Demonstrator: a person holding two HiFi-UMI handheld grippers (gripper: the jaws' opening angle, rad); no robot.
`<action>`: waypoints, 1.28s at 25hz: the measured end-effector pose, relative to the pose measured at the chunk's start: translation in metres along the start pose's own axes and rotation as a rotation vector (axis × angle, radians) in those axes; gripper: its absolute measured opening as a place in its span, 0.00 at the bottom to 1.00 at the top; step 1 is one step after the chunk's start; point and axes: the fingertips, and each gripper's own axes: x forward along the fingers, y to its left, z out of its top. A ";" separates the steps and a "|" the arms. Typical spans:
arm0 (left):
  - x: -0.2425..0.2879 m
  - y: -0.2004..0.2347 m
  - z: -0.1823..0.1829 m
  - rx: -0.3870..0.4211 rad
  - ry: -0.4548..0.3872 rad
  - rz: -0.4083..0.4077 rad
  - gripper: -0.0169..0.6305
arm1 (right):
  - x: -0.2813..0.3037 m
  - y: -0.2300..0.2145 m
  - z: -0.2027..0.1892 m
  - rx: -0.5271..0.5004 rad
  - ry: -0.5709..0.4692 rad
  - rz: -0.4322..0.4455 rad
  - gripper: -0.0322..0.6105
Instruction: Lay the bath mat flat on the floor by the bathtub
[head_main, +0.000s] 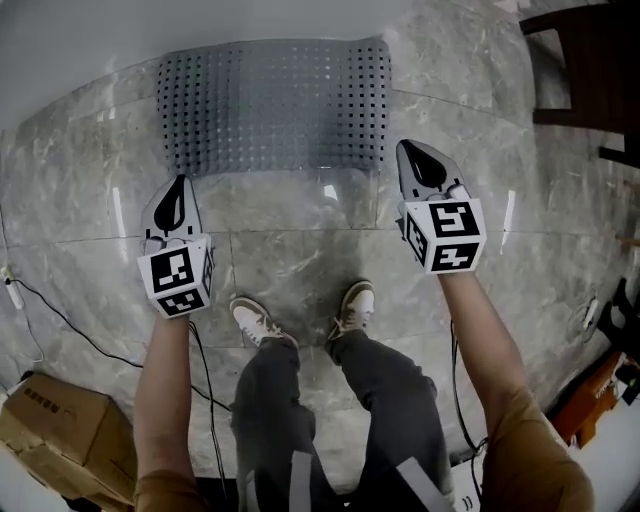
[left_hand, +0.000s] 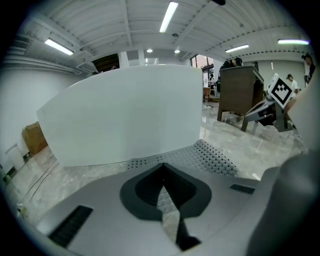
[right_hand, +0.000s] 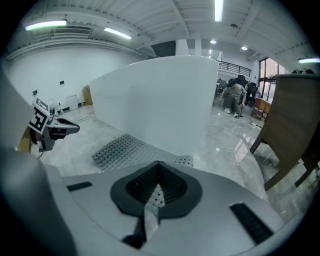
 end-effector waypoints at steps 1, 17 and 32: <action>-0.011 -0.004 0.008 0.000 0.004 -0.009 0.03 | -0.013 0.003 0.005 -0.001 0.008 0.003 0.06; -0.115 -0.021 0.154 0.007 -0.022 -0.033 0.03 | -0.136 0.018 0.127 0.039 0.000 0.063 0.06; -0.203 -0.028 0.298 -0.025 -0.074 -0.056 0.03 | -0.255 -0.021 0.258 0.079 -0.062 0.012 0.06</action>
